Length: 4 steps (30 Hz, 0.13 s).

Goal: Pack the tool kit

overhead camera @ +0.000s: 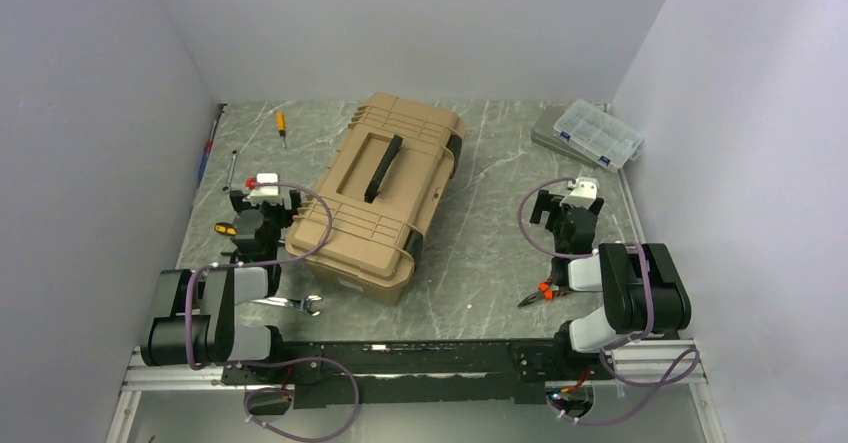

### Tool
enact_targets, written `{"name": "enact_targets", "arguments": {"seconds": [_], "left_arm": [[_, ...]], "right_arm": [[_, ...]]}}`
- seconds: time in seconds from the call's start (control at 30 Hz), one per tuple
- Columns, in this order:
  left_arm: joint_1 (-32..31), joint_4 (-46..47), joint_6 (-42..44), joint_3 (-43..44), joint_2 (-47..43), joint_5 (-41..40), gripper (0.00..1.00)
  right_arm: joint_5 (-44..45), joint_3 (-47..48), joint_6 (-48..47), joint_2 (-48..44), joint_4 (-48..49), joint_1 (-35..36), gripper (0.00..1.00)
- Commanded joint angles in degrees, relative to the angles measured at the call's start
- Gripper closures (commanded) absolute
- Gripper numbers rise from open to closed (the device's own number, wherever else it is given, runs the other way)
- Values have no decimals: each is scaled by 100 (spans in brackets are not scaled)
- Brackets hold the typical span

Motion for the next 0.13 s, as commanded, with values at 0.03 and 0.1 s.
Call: {"name": "enact_targets", "arguments": {"seconds": [0.03, 0.1], "left_arm": [[14, 40, 114, 147, 51, 228, 1], [17, 86, 120, 94, 18, 228, 1]], "right_arm": [[38, 101, -52, -43, 410, 10, 0], [43, 101, -52, -41, 412, 10, 0]]}}
